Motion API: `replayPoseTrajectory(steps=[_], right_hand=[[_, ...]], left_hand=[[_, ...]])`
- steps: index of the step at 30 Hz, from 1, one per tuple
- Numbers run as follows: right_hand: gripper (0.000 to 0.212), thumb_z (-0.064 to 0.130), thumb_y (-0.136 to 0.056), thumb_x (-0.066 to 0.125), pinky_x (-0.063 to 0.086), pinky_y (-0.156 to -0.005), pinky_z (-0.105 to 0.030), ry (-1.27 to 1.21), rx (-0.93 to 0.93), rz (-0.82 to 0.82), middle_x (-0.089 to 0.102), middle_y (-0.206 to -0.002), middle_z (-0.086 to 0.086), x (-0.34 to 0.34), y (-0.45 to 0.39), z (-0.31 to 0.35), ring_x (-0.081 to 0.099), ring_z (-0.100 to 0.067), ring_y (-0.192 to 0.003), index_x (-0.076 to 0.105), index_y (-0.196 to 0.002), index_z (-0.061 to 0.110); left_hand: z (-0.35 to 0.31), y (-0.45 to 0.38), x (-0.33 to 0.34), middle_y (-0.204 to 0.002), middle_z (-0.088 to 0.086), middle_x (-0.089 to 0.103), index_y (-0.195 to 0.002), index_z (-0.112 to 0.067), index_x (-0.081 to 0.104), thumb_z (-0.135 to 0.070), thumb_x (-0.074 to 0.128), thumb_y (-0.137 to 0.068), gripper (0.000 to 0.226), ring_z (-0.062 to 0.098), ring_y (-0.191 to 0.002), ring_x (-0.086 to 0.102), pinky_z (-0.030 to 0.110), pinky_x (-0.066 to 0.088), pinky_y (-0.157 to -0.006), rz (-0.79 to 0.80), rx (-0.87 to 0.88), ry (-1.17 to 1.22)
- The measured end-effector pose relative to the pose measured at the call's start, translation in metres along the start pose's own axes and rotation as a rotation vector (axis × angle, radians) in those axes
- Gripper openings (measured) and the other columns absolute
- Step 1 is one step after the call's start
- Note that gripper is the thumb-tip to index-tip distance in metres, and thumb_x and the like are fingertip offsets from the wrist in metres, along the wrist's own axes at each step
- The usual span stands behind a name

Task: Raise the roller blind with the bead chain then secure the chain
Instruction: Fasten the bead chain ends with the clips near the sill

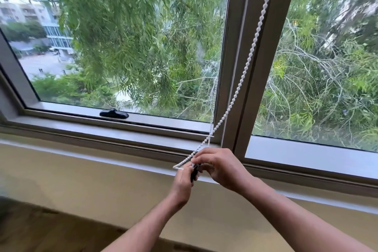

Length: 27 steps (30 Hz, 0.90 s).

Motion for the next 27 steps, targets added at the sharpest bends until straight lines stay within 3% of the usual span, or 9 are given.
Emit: replayPoseTrajectory(steps=[5,9,12,15,17,22,25,27], right_hand=[[0.033,-0.007,-0.078,0.073,0.062,-0.078,-0.036,0.009,0.018,0.017,0.08,-0.101,0.0,0.002,-0.002,0.001,0.076,-0.02,-0.089,0.082,-0.101,0.014],[0.03,-0.001,-0.08,0.072,0.061,-0.08,-0.04,0.066,0.048,0.082,0.079,-0.1,-0.001,0.006,-0.007,-0.003,0.074,-0.024,-0.09,0.081,-0.104,0.016],[0.026,0.009,-0.083,0.074,0.058,-0.081,-0.039,0.109,0.053,0.154,0.077,-0.101,-0.002,0.012,-0.01,-0.004,0.071,-0.026,-0.094,0.079,-0.106,0.018],[0.021,0.018,-0.088,0.07,0.055,-0.08,-0.039,0.166,0.06,0.199,0.073,-0.101,-0.004,0.016,-0.01,-0.006,0.067,-0.028,-0.095,0.075,-0.108,0.018],[0.019,0.021,-0.09,0.068,0.051,-0.077,-0.036,0.193,0.06,0.201,0.071,-0.099,-0.005,0.016,-0.009,-0.008,0.065,-0.029,-0.093,0.073,-0.108,0.016],[0.02,0.017,-0.09,0.068,0.049,-0.078,-0.036,0.203,0.049,0.192,0.07,-0.099,-0.006,0.018,-0.006,-0.01,0.063,-0.028,-0.092,0.07,-0.11,0.015],[0.025,0.01,-0.087,0.069,0.044,-0.078,-0.027,0.166,0.061,0.152,0.069,-0.1,-0.004,0.021,-0.001,-0.016,0.062,-0.025,-0.091,0.068,-0.11,0.016],[0.027,0.007,-0.084,0.068,0.046,-0.081,-0.024,0.113,0.109,0.121,0.068,-0.101,-0.002,0.023,0.005,-0.023,0.061,-0.023,-0.094,0.068,-0.109,0.018]], left_hand=[[0.004,0.001,0.001,-0.063,-0.005,0.047,-0.088,-0.011,0.056,-0.033,0.031,-0.089,0.034,0.001,-0.05,0.033,0.015,0.026,-0.047,0.038,-0.004,0.014],[0.013,-0.001,0.004,-0.064,-0.011,0.048,-0.085,-0.022,0.056,-0.031,0.043,-0.077,0.018,0.006,-0.053,0.034,0.014,0.027,-0.047,0.081,-0.044,-0.044],[0.016,0.0,0.008,-0.063,-0.02,0.054,-0.085,-0.043,0.06,-0.02,0.045,-0.078,0.028,0.001,-0.053,0.042,0.015,0.032,-0.051,0.135,-0.014,-0.109],[0.018,0.001,0.006,-0.07,-0.014,0.044,-0.086,-0.03,0.053,-0.025,0.048,-0.079,0.011,0.01,-0.062,0.036,0.036,0.032,-0.058,0.142,0.014,-0.194],[0.019,0.0,0.007,-0.073,-0.008,0.044,-0.088,-0.026,0.052,-0.028,0.048,-0.079,0.01,0.014,-0.065,0.038,0.041,0.034,-0.061,0.146,0.025,-0.249],[0.019,0.002,0.014,-0.074,-0.005,0.04,-0.093,-0.034,0.052,-0.025,0.047,-0.073,0.023,0.017,-0.068,0.034,0.04,0.031,-0.062,0.186,0.007,-0.177],[0.026,0.0,0.013,-0.092,-0.007,0.057,-0.122,-0.042,0.041,-0.029,0.047,-0.075,0.049,0.012,-0.079,0.05,0.035,0.045,-0.071,0.175,-0.023,-0.174],[0.026,-0.002,0.013,-0.107,-0.02,0.061,-0.125,-0.045,0.029,-0.037,0.049,-0.085,0.045,0.0,-0.094,0.058,0.023,0.051,-0.08,0.171,-0.004,-0.197]])
Point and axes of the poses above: each hand's wrist, its own y-axis away from the middle knuckle, its own x-axis out of the palm, z = x × y, the point moved 10 cm from there along -y, towards the middle knuckle
